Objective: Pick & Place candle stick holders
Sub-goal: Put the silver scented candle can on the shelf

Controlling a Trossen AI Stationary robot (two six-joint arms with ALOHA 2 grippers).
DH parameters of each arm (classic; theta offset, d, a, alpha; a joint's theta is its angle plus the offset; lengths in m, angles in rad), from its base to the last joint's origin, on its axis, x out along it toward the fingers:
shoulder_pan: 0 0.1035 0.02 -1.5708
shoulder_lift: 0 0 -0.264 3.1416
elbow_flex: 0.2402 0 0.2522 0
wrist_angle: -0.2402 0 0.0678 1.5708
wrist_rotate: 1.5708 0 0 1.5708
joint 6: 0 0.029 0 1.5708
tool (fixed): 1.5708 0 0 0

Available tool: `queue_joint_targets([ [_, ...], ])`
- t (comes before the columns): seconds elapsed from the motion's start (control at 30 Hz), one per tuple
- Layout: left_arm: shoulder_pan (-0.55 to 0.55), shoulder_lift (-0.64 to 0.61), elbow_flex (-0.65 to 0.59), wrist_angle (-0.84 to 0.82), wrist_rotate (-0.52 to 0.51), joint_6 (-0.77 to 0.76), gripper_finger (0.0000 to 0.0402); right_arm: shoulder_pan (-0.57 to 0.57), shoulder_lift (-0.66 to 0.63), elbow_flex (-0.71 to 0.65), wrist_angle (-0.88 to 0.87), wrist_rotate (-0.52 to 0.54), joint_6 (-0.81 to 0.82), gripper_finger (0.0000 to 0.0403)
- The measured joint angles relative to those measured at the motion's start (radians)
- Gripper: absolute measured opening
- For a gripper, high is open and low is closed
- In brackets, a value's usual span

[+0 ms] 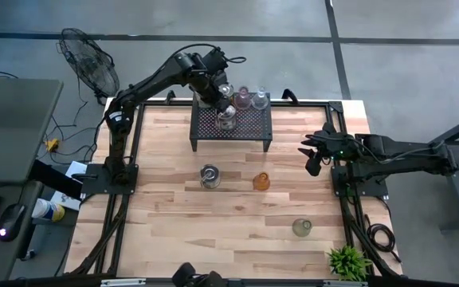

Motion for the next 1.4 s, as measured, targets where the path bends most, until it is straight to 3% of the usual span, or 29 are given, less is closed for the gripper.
queue_joint_targets([
  [1.03, 0.000, 0.001, 0.000, 0.013, -0.050, -0.026, 0.0000, 0.000, 0.000, 0.000, 0.000, 0.000, 0.000, 0.0119],
  [1.4, 0.000, 0.002, 0.071, -0.029, -0.054, -0.023, 0.0000, 0.000, 0.000, 0.000, 0.000, 0.000, 0.000, 0.0119],
])
